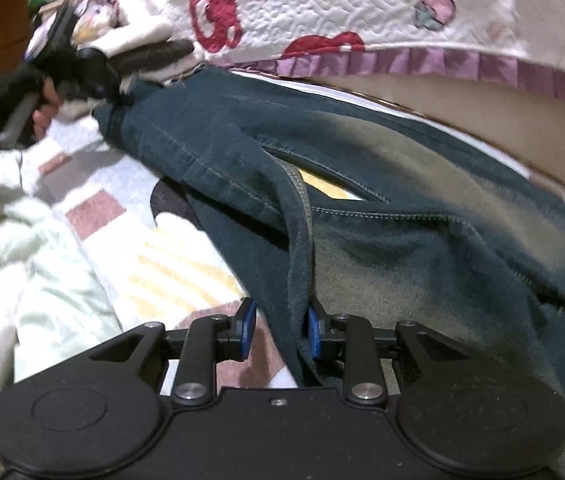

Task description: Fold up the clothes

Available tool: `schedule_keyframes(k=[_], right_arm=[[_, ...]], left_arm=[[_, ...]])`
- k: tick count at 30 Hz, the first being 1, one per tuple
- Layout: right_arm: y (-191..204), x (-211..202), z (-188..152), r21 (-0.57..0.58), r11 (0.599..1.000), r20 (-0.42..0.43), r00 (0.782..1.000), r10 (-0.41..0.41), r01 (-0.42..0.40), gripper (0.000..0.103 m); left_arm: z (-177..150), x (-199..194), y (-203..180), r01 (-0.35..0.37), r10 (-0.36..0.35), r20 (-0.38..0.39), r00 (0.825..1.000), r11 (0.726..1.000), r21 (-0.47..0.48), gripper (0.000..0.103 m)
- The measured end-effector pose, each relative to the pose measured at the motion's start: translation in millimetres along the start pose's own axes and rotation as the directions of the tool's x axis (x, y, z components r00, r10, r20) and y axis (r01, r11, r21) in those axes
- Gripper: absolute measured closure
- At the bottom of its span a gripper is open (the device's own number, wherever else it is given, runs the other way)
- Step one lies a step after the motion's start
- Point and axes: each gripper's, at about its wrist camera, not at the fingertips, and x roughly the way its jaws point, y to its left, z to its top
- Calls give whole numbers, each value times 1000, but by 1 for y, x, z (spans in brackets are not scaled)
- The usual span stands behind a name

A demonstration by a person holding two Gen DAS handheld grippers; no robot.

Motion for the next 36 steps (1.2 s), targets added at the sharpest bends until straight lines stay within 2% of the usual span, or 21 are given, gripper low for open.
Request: schedule_keyframes(k=[4,8,10,12,15,17,19,20,22,25,28,30,32,33,34,35,36], right_arm=[[7,0,1,-48,999,-2,1000,-21,20,64],[9,1,0,-67,996,1,999,-53,53,64],[9,3,1,-72,995,-7,997,-73,72,63],[8,6,1,-69,993,-20,995,-93,91,56],[6,12,1,-57,992,-33,992,-118,116,53],[2,13,2,-38,992,-34,992,-121,120,52],[-2,14,3,-11,992,-36,992,-122,122,50],[-4,14,4,7,993,-37,992,-117,117,50],[-8,16,5,39,993,-40,994,-106,107,49],[-11,18,4,69,993,-42,995,-93,95,49],[-12,18,4,77,993,-45,995,-87,91,49],[-12,17,4,78,993,-46,995,-87,90,49],[-12,17,4,77,993,-48,995,-86,89,49],[-12,17,4,77,993,-49,995,-85,89,49],[-12,17,5,76,993,-50,995,-85,89,49],[-12,17,5,74,993,-51,995,-85,88,49],[-12,17,4,71,993,-52,995,-87,90,49]], left_arm=[[-9,-26,3,23,-23,61,998,1000,-3,100],[-20,-39,7,-1,0,61,998,1000,12,100],[-23,-36,17,18,-16,32,999,999,-40,100],[-26,-33,30,42,-42,2,999,992,-116,100],[-30,-36,45,64,-68,-13,998,980,-190,100],[-34,-43,46,31,-33,-9,999,990,-134,100],[-38,-44,37,-79,79,-33,996,997,6,100],[-40,-43,35,-103,104,-40,994,994,43,100],[-41,-40,47,-59,54,-76,996,997,-59,99],[-43,-36,68,-18,-10,-123,992,973,-230,96],[-44,-31,82,-1,-43,-128,991,945,-328,79],[-43,-28,87,16,-60,-110,992,932,-362,62],[-42,-25,91,33,-75,-92,993,918,-396,50],[-41,-22,92,32,-73,-88,993,915,-402,50],[-41,-18,91,21,-61,-88,994,917,-398,50],[-41,-13,90,13,-51,-88,995,922,-387,57],[-42,-8,90,9,-45,-88,995,929,-369,90]])
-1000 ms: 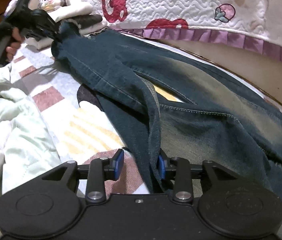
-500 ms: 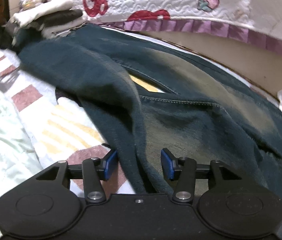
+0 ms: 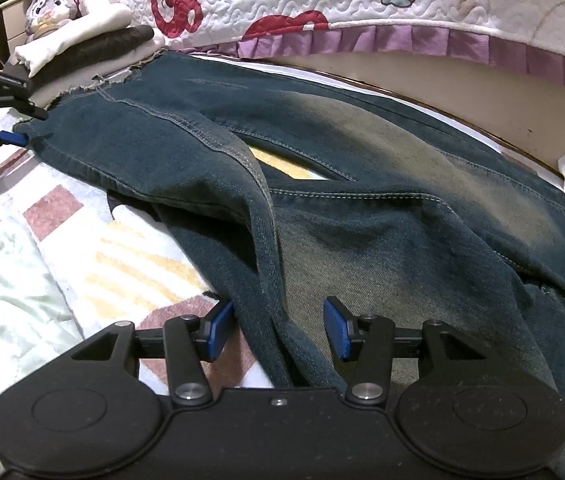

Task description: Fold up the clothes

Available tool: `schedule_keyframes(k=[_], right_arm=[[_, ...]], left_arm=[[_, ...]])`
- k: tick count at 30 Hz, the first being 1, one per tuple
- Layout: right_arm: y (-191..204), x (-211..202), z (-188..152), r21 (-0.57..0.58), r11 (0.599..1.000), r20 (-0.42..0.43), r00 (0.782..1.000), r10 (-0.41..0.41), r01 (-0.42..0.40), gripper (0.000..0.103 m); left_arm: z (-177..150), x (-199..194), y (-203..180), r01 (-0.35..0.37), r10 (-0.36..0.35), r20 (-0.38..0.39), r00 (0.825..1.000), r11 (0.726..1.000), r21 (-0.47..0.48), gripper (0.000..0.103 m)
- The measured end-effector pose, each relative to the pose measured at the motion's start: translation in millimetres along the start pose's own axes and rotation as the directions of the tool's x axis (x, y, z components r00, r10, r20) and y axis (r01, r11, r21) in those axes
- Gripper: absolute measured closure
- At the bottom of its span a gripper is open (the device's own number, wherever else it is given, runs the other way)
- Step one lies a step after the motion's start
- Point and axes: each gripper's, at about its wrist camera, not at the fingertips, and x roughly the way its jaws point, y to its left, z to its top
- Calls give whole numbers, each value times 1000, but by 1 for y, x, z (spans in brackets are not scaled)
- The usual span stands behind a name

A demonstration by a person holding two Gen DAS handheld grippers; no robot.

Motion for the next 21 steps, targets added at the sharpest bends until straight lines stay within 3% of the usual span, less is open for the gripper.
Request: schedule_keyframes(k=[1,4,7,11,17,21], right_arm=[[1,-2,-2,-8,1000,-3,1000,-9,9,49],[2,-9,-9,-34,999,-10,999,-35,35,49],[4,-16,-16,-59,996,-17,998,-62,61,44],[6,-23,-23,-83,993,-23,996,-88,86,39],[20,-24,-23,-155,984,-10,996,-85,82,39],[43,-28,-24,-247,967,16,998,-55,57,54]], left_arm=[[0,2,-4,-10,10,7,1000,999,37,101],[0,-2,-26,-54,47,41,998,978,199,101],[11,-28,-45,-40,11,109,994,962,269,101],[29,-69,-47,-14,-45,199,979,958,287,101],[16,-64,-28,-81,29,184,982,956,282,101],[7,-61,-15,-126,79,174,982,952,279,101]])
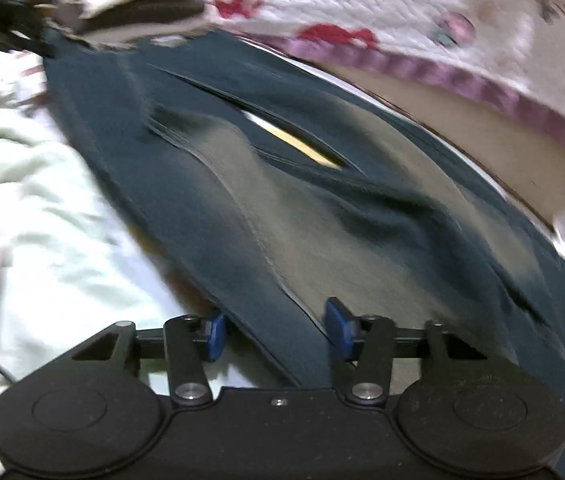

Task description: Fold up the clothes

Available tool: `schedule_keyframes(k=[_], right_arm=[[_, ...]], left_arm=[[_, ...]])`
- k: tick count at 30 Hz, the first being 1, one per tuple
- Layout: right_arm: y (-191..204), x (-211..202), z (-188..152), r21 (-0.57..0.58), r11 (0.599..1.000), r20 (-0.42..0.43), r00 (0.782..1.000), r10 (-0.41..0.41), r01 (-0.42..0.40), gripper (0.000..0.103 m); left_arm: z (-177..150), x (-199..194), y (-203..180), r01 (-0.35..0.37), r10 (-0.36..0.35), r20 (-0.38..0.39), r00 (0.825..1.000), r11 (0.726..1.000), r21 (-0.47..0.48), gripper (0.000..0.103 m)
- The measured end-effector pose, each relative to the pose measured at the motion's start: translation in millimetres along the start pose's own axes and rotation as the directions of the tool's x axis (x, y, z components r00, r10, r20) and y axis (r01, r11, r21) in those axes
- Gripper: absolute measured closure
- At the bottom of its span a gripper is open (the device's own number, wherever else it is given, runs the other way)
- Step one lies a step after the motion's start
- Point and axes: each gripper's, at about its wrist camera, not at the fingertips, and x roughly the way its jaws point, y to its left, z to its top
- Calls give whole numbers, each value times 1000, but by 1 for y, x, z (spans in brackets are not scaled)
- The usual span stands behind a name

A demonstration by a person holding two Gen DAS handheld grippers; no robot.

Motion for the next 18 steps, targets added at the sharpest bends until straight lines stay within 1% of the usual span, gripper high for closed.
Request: schedule_keyframes(k=[1,2,3,5,6,8,9,10,11,12,13,14,16,18], right_arm=[[6,0,1,-20,1000,7,1000,-11,11,63],[11,0,3,-35,999,11,1000,-18,19,73],[12,-4,3,-37,999,8,1000,-14,15,99],[13,-10,4,-41,999,1,1000,-6,6,100],[14,-14,4,-43,999,-3,1000,-2,2,100],[15,-20,5,-47,999,-10,1000,5,-6,100],[16,-24,6,-49,999,-14,1000,9,-10,100],[16,-27,6,-50,999,-17,1000,13,-14,100],[17,-30,7,-52,998,-21,1000,17,-18,100],[18,-33,7,-54,998,-24,999,21,-22,100],[18,-37,8,-56,998,-28,999,25,-27,100],[19,-40,8,-57,998,-32,999,29,-31,99],[28,-37,5,-96,995,-57,998,17,-23,97],[39,-31,0,-143,990,-89,996,-1,-11,95]], left_arm=[[-3,1,2,-11,11,-6,1000,1000,1,101],[0,-1,-3,-6,6,7,1000,1000,20,101],[13,-6,-15,20,-23,42,999,998,52,101],[44,-23,-37,88,-98,116,988,992,95,101],[61,-36,-42,134,-146,151,978,987,92,101],[83,-60,-42,228,-239,199,950,971,76,100],[86,-67,-40,246,-255,208,944,967,68,100],[84,-71,-38,235,-243,207,948,970,60,100],[77,-70,-35,206,-215,197,957,977,62,100],[66,-64,-31,159,-170,179,969,985,73,100],[56,-58,-23,130,-138,153,979,990,63,100],[46,-51,-11,117,-120,116,986,993,33,100],[26,-37,11,89,-88,40,995,996,-27,101],[6,-22,34,55,-58,-38,998,995,-84,101]])
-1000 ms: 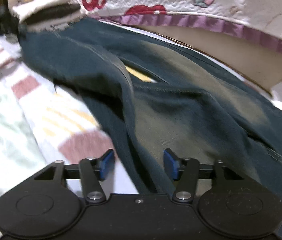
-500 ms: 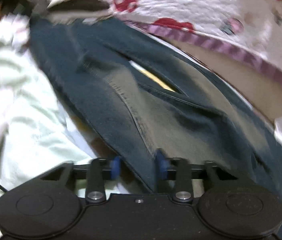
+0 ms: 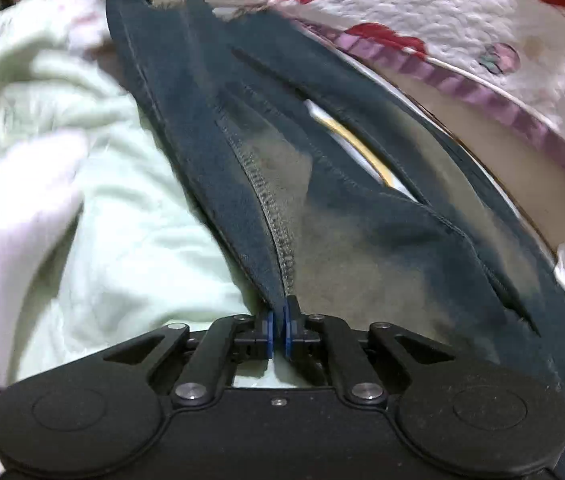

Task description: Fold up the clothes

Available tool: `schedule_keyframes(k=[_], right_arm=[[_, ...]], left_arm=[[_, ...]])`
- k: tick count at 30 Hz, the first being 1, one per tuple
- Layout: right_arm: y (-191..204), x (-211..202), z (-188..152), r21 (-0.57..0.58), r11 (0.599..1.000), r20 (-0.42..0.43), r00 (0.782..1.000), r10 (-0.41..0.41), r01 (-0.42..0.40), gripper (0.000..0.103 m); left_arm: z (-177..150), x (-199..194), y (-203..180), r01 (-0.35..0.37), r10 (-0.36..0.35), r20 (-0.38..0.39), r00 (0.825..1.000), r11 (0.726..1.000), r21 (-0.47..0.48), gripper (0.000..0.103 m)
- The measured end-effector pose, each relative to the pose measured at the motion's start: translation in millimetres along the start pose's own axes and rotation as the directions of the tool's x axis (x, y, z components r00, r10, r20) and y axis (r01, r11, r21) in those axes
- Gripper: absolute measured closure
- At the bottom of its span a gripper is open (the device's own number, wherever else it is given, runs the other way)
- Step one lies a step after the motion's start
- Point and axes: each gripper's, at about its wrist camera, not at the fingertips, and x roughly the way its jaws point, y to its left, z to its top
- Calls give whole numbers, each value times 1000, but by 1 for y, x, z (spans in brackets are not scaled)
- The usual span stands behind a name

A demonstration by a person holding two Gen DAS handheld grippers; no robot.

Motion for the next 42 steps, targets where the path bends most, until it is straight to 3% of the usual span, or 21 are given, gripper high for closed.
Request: schedule_keyframes(k=[4,8,17,21,25,27,30,32,34,35,36,37,38,42], right_arm=[[-21,-3,0,108,992,2,998,65,-65,95],[-33,2,-3,198,973,13,993,115,-115,93],[-24,12,3,215,973,5,996,88,-87,93],[-18,19,3,170,982,4,996,84,-84,91],[-24,10,1,190,974,22,993,120,-122,89],[-14,7,-4,125,988,2,996,91,-90,89],[-5,5,-4,104,993,1,998,56,-55,89],[-16,0,-4,125,990,20,998,63,-65,84],[-28,-5,-4,146,986,39,997,70,-75,80],[-33,-7,-4,157,984,49,996,73,-80,80],[-39,-10,-4,167,982,58,995,76,-85,75],[-45,-12,-3,178,980,68,995,79,-90,64],[-50,-15,-3,188,978,78,994,82,-95,61],[-74,-23,-3,227,967,119,989,87,-113,60]], left_arm=[[-12,-16,13,24,-24,19,1000,1000,9,101],[-18,-20,20,-1,2,-12,1000,1000,18,100],[-31,-22,40,-70,71,-102,992,997,17,98],[-40,-17,54,-110,108,-167,980,994,-3,95],[-45,-16,52,-143,160,-222,962,986,90,93],[-35,-20,52,-161,198,-260,945,975,155,92],[-10,-37,49,-210,269,-222,937,944,256,92],[4,-36,42,-164,222,-202,954,950,266,85],[15,-29,33,-90,142,-189,972,962,259,71],[21,-25,28,-52,101,-181,978,965,256,59],[27,-22,23,-15,61,-174,983,967,253,55],[33,-19,18,23,20,-167,986,968,251,55],[39,-15,14,61,-21,-159,987,967,249,52],[41,28,3,114,-68,-172,983,956,269,47]])
